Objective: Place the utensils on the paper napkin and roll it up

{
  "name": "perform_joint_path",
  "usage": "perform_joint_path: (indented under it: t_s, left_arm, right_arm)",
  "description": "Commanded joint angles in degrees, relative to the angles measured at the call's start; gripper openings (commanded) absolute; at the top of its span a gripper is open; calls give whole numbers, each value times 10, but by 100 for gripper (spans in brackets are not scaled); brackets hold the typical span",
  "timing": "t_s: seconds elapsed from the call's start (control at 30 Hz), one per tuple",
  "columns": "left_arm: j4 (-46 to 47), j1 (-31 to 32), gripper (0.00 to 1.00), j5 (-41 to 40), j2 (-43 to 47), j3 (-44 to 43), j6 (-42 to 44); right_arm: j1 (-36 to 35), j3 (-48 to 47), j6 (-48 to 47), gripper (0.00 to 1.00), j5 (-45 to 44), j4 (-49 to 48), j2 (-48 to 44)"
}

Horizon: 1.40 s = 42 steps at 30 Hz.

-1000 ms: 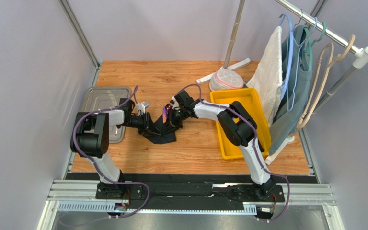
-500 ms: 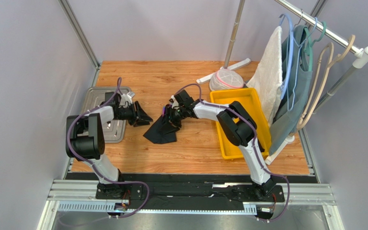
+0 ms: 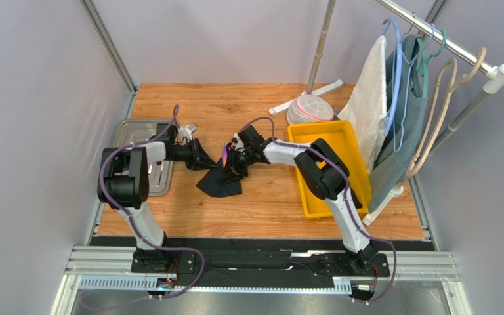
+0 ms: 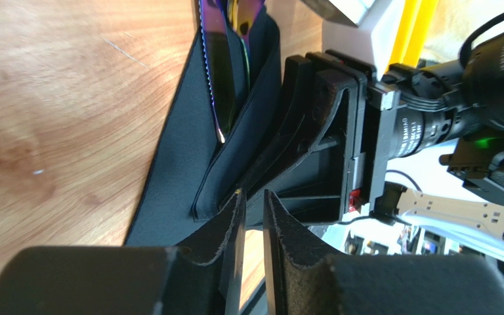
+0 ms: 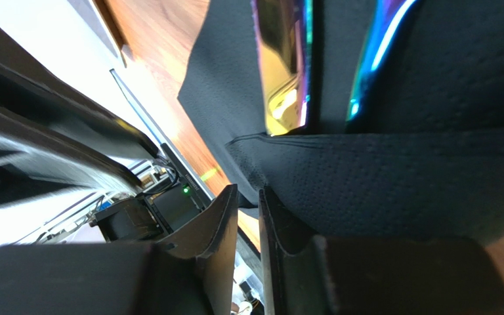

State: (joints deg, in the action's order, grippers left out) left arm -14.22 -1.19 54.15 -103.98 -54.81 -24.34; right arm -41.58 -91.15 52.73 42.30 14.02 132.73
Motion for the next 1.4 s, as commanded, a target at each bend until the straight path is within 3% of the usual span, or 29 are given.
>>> perform_joint_path:
  t_s: [0.0, 0.53, 0.93, 1.2, 1.37]
  left_arm:
    - [-1, 9, 23, 16, -10, -1, 3]
    - [-63, 44, 13, -17, -43, 1, 58]
    - [-103, 60, 1, -55, -68, -18, 43]
    - [-142, 76, 0, -88, -55, -31, 43]
    - [-159, 78, 0, -99, -45, -43, 46]
  right_arm:
    - [-5, -7, 0, 20, 8, -13, 3]
    - [-5, -10, 1, 18, 16, -18, -1]
    - [-5, -13, -13, 19, 17, -8, -46]
    - [-2, -8, -12, 20, 26, -6, -49]
    - [19, 18, -46, 20, 26, 15, -100]
